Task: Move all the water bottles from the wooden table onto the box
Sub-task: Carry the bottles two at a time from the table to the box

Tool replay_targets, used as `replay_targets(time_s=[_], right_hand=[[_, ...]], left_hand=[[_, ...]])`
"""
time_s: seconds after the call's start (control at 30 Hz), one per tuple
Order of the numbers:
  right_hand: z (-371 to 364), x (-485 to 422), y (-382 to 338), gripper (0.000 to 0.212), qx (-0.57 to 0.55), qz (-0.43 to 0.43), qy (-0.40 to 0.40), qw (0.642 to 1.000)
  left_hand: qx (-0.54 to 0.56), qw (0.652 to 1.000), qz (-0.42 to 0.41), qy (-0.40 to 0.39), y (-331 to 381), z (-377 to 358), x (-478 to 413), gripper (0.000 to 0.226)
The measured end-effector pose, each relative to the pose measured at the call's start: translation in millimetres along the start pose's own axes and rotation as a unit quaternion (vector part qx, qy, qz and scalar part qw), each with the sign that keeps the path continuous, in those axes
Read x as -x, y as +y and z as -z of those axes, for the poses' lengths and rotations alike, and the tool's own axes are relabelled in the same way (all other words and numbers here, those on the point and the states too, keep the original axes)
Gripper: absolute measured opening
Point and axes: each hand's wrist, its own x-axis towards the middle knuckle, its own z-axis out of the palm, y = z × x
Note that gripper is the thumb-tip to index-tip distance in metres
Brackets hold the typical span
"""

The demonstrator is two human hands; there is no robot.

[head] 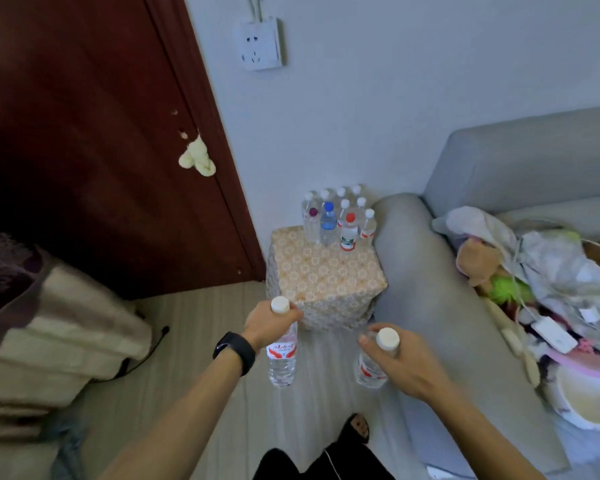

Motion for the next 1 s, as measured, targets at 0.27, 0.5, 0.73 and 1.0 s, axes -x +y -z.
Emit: replay_targets(time_s=[0.27,0.5,0.73,1.0], right_hand=[[34,-137,-15,0.082,0.074,-0.018,-0.092,0.993],[23,-250,4,0.073,0.146,-0.083,-0.127,0.978],[-3,-340,32,0.084,0.114,-0.188,-0.117,0.968],[-64,-440,92,0.073,0.134,-0.199,-0.153,0.959]], left_hand=[[-0.036,0.999,0.036,-0.002,33,3,-107,0.008],[-0.012,0.997,0.075,-0.029,21,-5,-231,0.025],[0.046,0.993,0.105,-0.031,14,-36,-316,0.052],[0.094,0.987,0.126,-0.013,-6,-83,-391,0.038]])
